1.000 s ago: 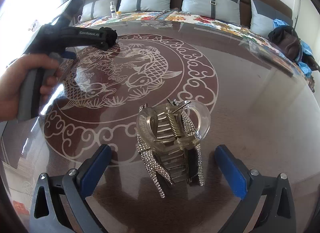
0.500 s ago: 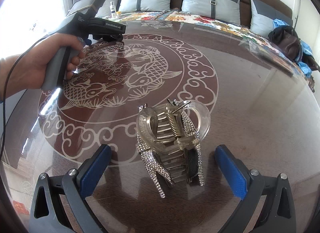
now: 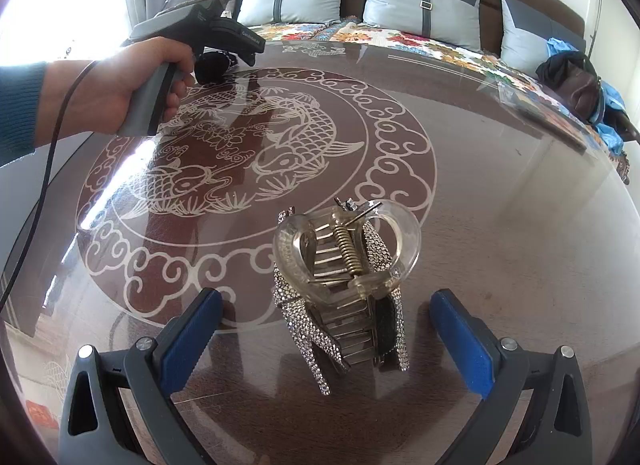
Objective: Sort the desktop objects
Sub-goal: 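Close the left gripper on the black velvet scrunchie and lift it, then hold the scrunchie and claw clip above the table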
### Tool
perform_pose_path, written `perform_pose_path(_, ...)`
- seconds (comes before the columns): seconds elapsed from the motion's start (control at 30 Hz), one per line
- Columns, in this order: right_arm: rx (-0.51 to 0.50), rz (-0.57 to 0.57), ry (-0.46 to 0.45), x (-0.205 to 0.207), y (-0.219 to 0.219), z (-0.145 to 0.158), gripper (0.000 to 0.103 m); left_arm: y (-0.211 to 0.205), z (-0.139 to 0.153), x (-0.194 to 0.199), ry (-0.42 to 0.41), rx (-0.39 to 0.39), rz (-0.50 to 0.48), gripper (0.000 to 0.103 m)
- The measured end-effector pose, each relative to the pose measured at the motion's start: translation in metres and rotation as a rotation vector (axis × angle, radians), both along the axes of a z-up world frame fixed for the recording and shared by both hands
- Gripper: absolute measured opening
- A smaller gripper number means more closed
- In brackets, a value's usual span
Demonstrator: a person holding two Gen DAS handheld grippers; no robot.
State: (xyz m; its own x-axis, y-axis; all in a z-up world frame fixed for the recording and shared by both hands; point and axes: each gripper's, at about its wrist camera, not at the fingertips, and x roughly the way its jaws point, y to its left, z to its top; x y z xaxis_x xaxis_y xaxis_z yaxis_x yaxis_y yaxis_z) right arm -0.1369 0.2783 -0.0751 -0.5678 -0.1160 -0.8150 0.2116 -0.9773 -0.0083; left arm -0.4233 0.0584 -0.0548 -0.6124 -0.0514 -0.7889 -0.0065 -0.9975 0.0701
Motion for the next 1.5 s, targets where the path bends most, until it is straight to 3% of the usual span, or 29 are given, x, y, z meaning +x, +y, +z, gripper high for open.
perform_pose_path(0.17,0.0,0.0,0.0,0.0,0.0,0.0,0.103,0.001,-0.002,0.068,0.011,-0.011,-0.159,0.036)
perform_pose_path(0.3,0.0,0.0,0.0,0.0,0.0,0.0,0.103,0.013,0.0,0.17,-0.003,-0.016,-0.271,0.036)
perform_pose_path(0.4,0.0,0.0,0.0,0.0,0.0,0.0,0.103,0.015,0.001,0.241,-0.005,-0.008,-0.273,0.038)
perform_pose_path(0.43,0.0,0.0,0.0,0.0,0.0,0.0,0.103,0.013,0.0,0.258,-0.001,-0.012,-0.258,0.044)
perform_pose_path(0.5,0.0,0.0,0.0,0.0,0.0,0.0,0.103,0.007,-0.003,0.28,0.011,-0.024,-0.208,0.074)
perform_pose_path(0.53,0.0,0.0,0.0,0.0,0.0,0.0,0.103,0.003,-0.006,0.285,0.007,-0.027,-0.179,0.096)
perform_pose_path(0.57,0.0,0.0,0.0,0.0,0.0,0.0,0.103,-0.002,-0.006,0.287,-0.001,-0.022,-0.151,0.1)
perform_pose_path(0.7,0.001,0.0,0.0,0.0,0.0,0.0,0.103,-0.022,-0.01,0.278,-0.051,0.106,-0.142,0.103)
perform_pose_path(0.77,0.001,0.0,0.0,0.0,0.0,0.0,0.103,-0.017,-0.012,0.278,-0.053,0.074,-0.148,0.103)
perform_pose_path(1.5,0.001,-0.002,-0.001,0.001,0.0,0.0,0.103,-0.018,-0.012,0.278,-0.048,0.076,-0.141,0.103)
